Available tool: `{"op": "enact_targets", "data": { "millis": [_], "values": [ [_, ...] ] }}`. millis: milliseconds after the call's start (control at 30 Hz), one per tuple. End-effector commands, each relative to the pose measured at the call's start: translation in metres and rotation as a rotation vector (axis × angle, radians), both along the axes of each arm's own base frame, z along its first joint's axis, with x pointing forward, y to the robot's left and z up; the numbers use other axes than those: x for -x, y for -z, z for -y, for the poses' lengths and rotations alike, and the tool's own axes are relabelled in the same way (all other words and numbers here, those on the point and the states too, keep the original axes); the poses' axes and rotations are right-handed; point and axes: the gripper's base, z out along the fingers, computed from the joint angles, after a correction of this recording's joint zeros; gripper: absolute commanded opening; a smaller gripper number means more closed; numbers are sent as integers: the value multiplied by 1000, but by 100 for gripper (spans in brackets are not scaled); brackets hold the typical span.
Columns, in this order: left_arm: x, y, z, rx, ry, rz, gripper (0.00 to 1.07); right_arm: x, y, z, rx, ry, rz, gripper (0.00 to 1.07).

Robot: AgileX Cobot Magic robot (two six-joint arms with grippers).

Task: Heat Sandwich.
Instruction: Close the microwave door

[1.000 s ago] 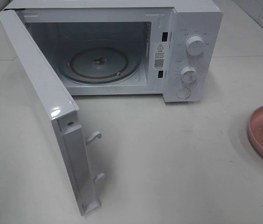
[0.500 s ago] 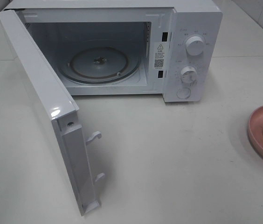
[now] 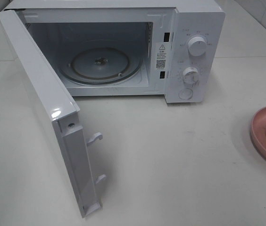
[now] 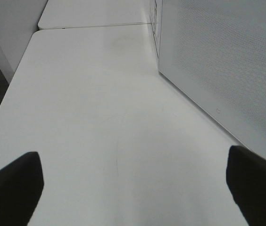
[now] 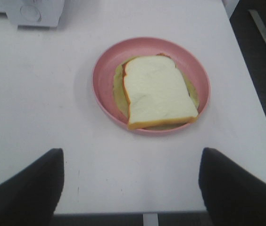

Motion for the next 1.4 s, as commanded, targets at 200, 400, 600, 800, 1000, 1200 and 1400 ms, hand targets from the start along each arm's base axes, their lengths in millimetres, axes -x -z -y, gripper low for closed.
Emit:
{"op": "enact_targets", "data": {
  "millis": [200, 400, 600, 800, 1000, 1200, 1400],
  "values": [
    [3, 1, 0, 7, 0, 31, 103, 10, 2, -3, -25, 9, 113, 76],
    [3, 1, 0, 7, 0, 31, 103, 3, 5, -6, -52, 5, 145, 76],
    [3, 1, 0, 7, 0, 31, 103, 3, 5, -6, -52, 4, 145, 76],
    [3, 1, 0, 7, 0, 31, 103, 3, 5, -6, -52, 4, 145, 76],
    [3, 1, 0, 7, 0, 31, 103, 3, 5, -6, -52, 4, 145, 76],
    [3, 1, 0, 7, 0, 31, 103, 3, 5, -6, -52, 4, 145, 76],
    [3, 1, 0, 7, 0, 31, 103, 3, 5, -6, -52, 4, 145, 76]
  ]
}}
